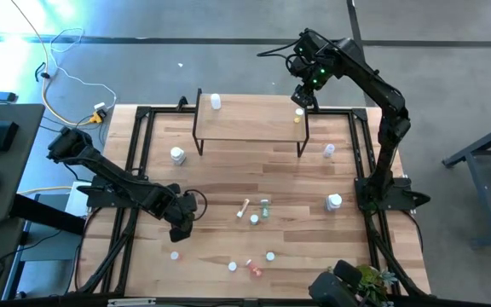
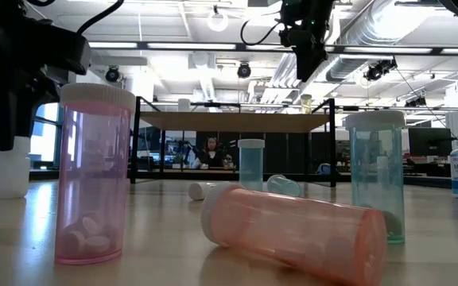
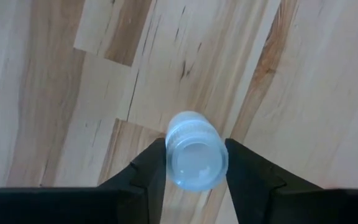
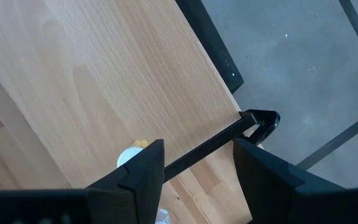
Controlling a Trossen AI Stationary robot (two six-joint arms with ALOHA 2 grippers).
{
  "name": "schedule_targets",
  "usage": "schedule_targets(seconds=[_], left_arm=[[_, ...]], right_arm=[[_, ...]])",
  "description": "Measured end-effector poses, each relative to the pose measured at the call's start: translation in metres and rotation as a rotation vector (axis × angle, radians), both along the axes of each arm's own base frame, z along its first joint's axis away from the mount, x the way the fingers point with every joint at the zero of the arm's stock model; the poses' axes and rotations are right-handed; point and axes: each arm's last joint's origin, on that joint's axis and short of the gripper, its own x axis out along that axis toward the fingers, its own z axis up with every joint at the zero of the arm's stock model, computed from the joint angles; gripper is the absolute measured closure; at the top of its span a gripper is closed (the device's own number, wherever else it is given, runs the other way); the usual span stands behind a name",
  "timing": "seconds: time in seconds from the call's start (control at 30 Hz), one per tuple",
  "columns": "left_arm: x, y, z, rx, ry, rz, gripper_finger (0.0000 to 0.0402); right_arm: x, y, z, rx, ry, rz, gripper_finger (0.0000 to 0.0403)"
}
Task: Pick and place medicine bottles onto shelf by color
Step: Put the small white pill bottle on the shelf
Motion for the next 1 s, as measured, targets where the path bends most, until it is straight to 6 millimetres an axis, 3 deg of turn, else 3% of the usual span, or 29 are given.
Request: schedule_targets(seconds=[0.33,0.57,1.0], left_arm=[[0.005,0.007,0.006,-0.065,0.001,0.033,0.0267],[0.018,0.03,0.041,-0.071,-0.115,0.052,0.0267],[0.028,0.099,0.123,0.069,-0.258,0.029,0.0267]], right_arm=[[0.0,0.0,0.0,0.0,-0.001,0.0,0.0219],[-0.001,0.001,0.0,0.008,0.01,0.002,0.0219],[-0.001,0.001,0.0,0.008,0.011,0.003,0.0219]])
